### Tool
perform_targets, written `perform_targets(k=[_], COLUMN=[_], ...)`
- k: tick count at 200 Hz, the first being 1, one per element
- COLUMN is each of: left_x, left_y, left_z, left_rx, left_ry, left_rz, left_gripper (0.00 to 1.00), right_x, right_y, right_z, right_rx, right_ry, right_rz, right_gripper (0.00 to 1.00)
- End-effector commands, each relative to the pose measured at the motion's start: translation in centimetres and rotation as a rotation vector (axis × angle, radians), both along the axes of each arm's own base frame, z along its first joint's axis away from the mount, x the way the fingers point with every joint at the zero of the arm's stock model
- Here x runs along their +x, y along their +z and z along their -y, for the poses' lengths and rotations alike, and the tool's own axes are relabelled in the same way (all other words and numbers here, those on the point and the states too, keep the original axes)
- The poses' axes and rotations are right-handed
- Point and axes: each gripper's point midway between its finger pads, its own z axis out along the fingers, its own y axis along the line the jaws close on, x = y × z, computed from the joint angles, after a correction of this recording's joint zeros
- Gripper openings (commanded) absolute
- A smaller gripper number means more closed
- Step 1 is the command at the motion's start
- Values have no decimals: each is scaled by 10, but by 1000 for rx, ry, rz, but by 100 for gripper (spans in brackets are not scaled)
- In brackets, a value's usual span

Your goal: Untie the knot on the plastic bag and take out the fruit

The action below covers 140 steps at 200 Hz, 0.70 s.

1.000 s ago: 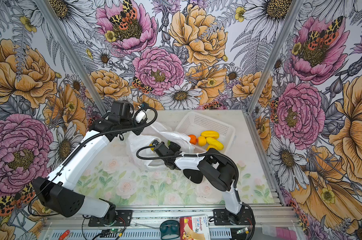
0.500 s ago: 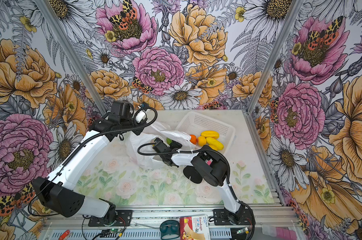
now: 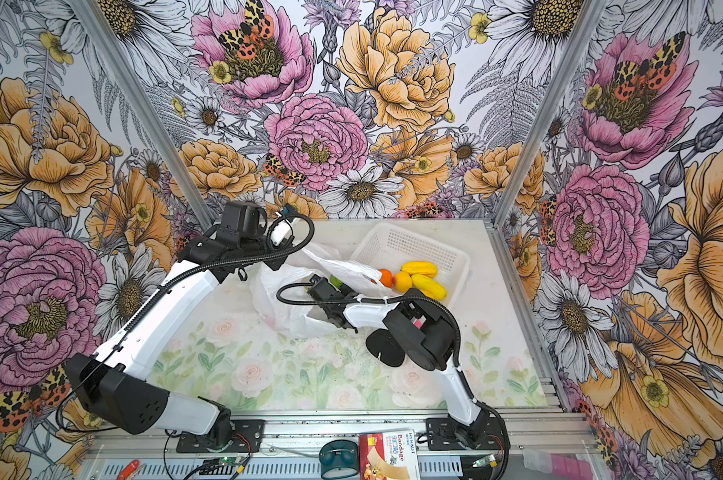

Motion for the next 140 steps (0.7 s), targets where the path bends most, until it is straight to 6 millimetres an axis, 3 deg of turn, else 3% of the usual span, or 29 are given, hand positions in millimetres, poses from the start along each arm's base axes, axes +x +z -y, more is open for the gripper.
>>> perform_targets(k=[1,34,93,121,140], left_x=[1,1,0,0,0], left_y=[14,15,15,16,16], left_z=[3,3,3,3,3], left_rx=[-41,-41,-42,-44,-44], left_ry=[-2,-3,-4,-3,-4], left_rz=[30,30,31,31,32], left_gripper=[0,0,0,0,0], right_x=[-5,-17,-47,-40,-31], right_y=[33,58,105,99,86], right_z=[-6,-14,-24,-19,-18], right_rx=[124,231,463,435,395], right_ry=[5,46,164,128,89], right_rz=[0,-14,-18,3,6], right_gripper=[42,36,35,42,54])
